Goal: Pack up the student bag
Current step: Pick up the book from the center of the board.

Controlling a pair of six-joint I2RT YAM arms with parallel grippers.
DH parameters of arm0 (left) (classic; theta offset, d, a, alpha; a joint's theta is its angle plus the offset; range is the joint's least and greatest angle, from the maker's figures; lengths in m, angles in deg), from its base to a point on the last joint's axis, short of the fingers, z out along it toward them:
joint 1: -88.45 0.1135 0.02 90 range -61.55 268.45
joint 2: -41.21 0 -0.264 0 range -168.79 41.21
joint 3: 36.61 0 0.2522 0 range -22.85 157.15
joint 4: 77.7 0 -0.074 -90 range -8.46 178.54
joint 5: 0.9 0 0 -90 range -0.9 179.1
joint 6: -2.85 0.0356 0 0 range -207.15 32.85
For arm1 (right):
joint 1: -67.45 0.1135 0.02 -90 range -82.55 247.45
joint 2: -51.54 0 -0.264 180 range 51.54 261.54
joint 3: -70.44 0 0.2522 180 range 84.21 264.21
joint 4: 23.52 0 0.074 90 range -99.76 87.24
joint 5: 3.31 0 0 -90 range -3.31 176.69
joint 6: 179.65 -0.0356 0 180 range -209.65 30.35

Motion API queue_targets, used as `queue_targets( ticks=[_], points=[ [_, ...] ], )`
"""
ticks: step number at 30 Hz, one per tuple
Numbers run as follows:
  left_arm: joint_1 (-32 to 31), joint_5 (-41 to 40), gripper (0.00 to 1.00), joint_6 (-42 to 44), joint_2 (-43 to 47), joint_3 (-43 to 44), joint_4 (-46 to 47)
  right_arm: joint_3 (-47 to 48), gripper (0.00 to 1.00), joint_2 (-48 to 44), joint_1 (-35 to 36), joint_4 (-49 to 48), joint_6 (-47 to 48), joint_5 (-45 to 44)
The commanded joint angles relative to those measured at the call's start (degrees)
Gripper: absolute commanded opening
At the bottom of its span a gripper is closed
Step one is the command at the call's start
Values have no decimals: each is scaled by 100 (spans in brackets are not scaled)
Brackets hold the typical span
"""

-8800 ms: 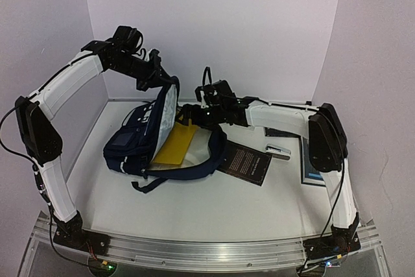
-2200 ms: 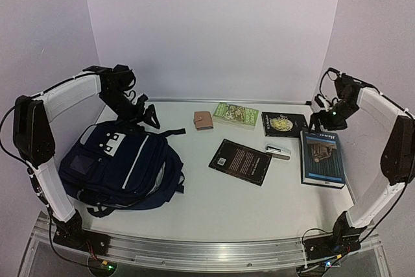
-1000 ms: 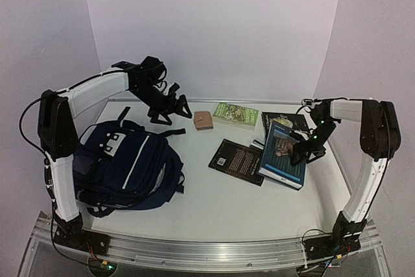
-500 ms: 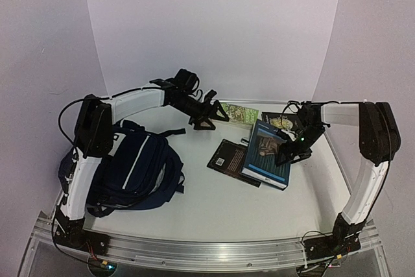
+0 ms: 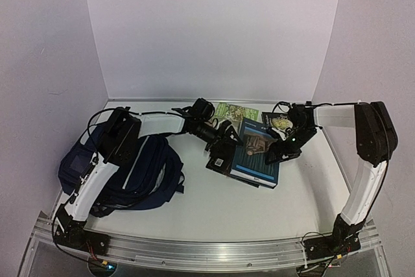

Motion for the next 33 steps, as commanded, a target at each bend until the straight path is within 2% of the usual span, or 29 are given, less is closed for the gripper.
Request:
queue_targets(
  ticks=[1,5,8,11,16,18,21,24,26,30,33],
  points=[
    [1,367,88,-425,-93,18,684,-142,82,105,117,-284,-141,356],
    [-9,578,77,-665,2,-137,1291,-198,82,8,135,-370,-184,604],
    [-18,691,63,-730,144,-214,1640,-175,82,-105,130,-406,-229,863],
    [-17,781,56,-814,333,-352,2023,-108,82,-276,134,-420,-269,1165],
    [-15,914,45,-832,674,-532,2249,234,82,-612,131,-408,-551,1702],
    [5,951,38,-831,854,-650,2241,398,83,-794,130,-392,-611,1835],
    [134,933,26,-904,1417,-1087,2391,730,88,-1126,106,-358,-836,1858],
    [363,881,20,-1187,2081,-1590,2887,1036,97,-1307,-6,-344,-1333,1996],
    [577,923,17,-1404,2520,-1838,3251,1281,98,-1374,-110,-353,-1820,2277],
    [832,1136,14,-1100,3142,-1858,2941,1643,98,-1459,-261,-367,-2502,2909],
    [870,1291,12,-352,3416,-1537,1916,1736,98,-1490,-256,-394,-2862,3515]
  ],
)
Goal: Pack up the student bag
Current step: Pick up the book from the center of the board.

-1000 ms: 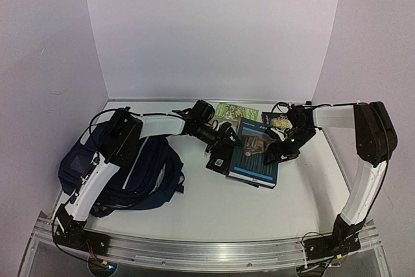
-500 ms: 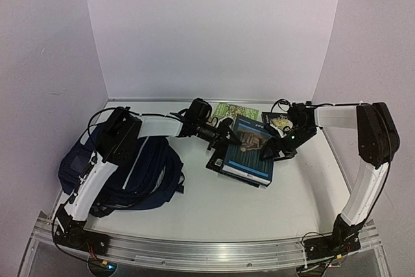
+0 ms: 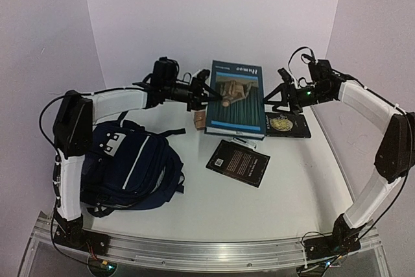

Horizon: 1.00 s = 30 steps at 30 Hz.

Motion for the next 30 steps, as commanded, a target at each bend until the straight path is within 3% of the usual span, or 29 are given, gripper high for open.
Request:
queue_targets(
  ticks=[1,11,20,27,30],
  points=[
    [82,493,12,937,788,456,-1018,232,98,-115,-28,-56,-914,1172],
    [-65,546,10,1148,1114,381,-1284,616,98,-198,375,-260,-1300,1897],
    [-262,526,8,978,1076,286,-933,579,95,-60,510,-893,-1872,1593],
    [164,273,3,-673,1476,-946,1465,494,97,-239,517,-1297,-2059,1891],
    [272,259,2,-595,1615,-1053,1382,524,97,-273,517,-1300,-2074,1923]
  ],
)
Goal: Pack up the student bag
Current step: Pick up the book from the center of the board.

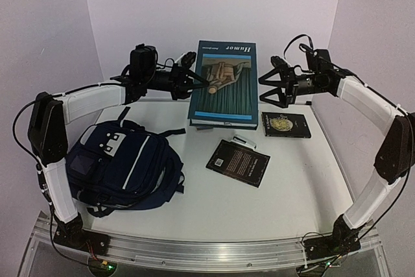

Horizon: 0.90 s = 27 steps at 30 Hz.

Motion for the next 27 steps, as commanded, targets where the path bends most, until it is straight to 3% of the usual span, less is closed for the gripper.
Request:
queue_targets(
  ticks=[1,7,12,17,22,25,26,27],
  points=[
    [89,-117,2,-449,340,-136,700,191,97,-253,167,-534,-142,284],
    [57,31,1,-555,277,-39,753,32,98,-262,186,-978,-417,-192],
    [-97,132,1,-786,130,21,1035,-462,94,-279,260,-2666,-1713,-313],
    [-150,196,1,-1080,47,-23,1406,-564,76,-246,388,-3103,-2126,-216],
    [-133,177,3,-978,109,-148,1207,-633,52,-333,417,-3239,-2303,-87],
    [-89,4,11,-498,142,-9,430,-691,39,-405,461,-3268,-2408,-97],
    [-78,-71,17,-311,148,75,57,-724,33,-426,465,-3275,-2446,-123],
    [-67,-175,29,-75,154,187,-467,-761,27,-446,462,-3281,-2477,-154]
  ],
)
